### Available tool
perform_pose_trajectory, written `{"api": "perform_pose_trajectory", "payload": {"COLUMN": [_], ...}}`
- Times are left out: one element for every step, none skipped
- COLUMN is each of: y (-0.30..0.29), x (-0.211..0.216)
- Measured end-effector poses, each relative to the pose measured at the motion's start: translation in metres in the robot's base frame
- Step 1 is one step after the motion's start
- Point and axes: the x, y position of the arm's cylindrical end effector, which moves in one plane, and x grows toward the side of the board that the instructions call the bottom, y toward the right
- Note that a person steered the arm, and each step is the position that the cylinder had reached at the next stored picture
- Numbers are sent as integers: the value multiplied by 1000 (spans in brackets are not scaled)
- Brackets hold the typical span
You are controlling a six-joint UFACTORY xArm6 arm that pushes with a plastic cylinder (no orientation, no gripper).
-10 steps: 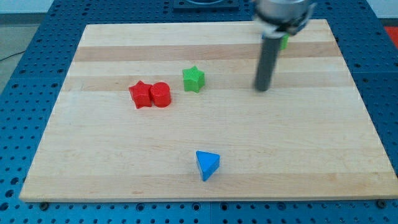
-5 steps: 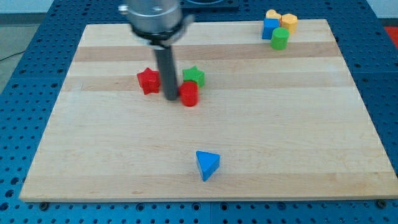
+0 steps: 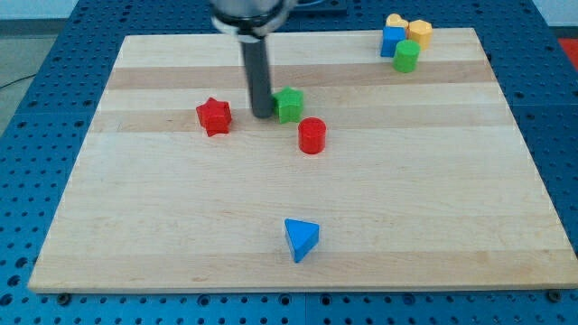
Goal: Push the green star to the bottom of the yellow hexagon
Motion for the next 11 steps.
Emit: {"api": "perform_pose_trajectory", "payload": {"y": [61,126,174,136,58,95,138,162,187,195,194], "x": [0,0,-8,1,-2,-28,-42,-56,-58,-56,-24]}}
